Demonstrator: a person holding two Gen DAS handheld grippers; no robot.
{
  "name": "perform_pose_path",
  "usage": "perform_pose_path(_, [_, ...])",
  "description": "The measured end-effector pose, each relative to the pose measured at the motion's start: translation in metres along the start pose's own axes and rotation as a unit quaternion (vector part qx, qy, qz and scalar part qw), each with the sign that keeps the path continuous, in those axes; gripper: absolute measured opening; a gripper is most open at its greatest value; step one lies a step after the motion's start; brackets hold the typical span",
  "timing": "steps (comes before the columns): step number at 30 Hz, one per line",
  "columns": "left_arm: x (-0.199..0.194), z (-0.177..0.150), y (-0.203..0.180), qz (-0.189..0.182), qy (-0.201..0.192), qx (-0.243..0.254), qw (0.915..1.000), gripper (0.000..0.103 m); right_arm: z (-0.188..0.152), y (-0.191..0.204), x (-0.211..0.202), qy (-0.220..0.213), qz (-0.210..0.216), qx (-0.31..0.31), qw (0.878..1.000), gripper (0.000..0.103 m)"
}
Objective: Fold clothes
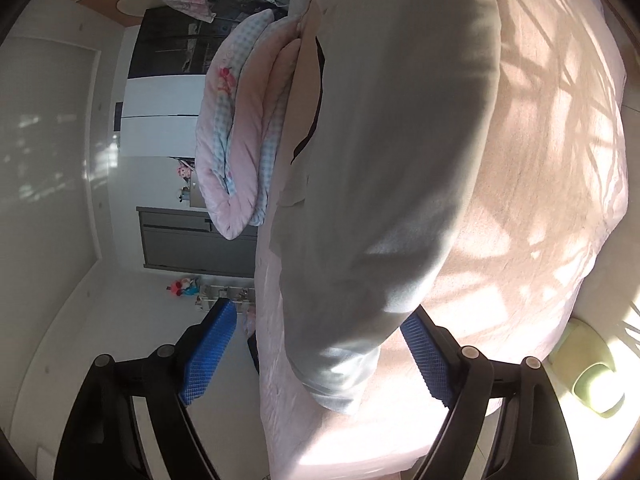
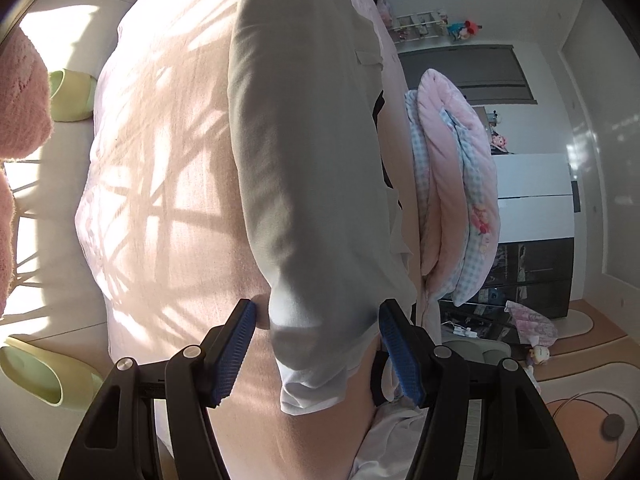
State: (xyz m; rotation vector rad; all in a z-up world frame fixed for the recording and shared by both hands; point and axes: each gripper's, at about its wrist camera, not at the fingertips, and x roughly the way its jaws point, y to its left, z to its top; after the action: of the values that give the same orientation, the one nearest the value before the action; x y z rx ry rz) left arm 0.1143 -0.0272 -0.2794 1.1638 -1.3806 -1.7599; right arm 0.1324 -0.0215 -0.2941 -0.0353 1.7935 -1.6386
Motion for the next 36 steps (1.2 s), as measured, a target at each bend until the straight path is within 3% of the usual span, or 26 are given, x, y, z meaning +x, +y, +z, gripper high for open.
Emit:
perform_pose_path(5, [0.004, 0.003, 0.012, -0.02, 0.003, -0.015, 0.9997, 0.09, 0.003, -0.008, -0.003, -0.001, 0.0, 0.007, 1.0, 0.063])
perform_pose_path(10, [0.004, 0.004, 0.032, -0.009, 0.001, -0.022, 0.9997, 0.091, 0.005, -0.029, -0.004, -0.005, -0.018, 0.022, 1.0, 0.064])
perform_pose_path(12, [0.005, 0.006, 0.036, -0.011, 0.002, -0.028, 0.9996, 0.091, 0.005, -0.035, -0.001, -0.003, -0.017, 0.033, 0.999, 0.073])
perform_pose_path(14, [0.008, 0.007, 0.038, -0.014, 0.005, -0.033, 0.9994, 0.092, 0.005, -0.035, 0.004, -0.001, -0.014, 0.036, 0.999, 0.074])
perform_pose_path(25, [0.013, 0.005, 0.017, 0.042, -0.015, 0.029, 0.9986, 0.098, 0.016, -0.011, 0.019, -0.002, -0.072, -0.018, 0.997, 0.074])
perform_pose_path(31, [0.014, 0.001, -0.002, 0.108, -0.05, 0.112, 0.9866, 0.103, 0.019, -0.01, 0.022, -0.008, -0.09, -0.022, 0.996, 0.078])
perform_pose_path(36, [0.015, 0.0, 0.002, 0.097, -0.05, 0.103, 0.9887, 0.103, 0.023, -0.015, 0.03, 0.011, -0.105, -0.004, 0.994, 0.079])
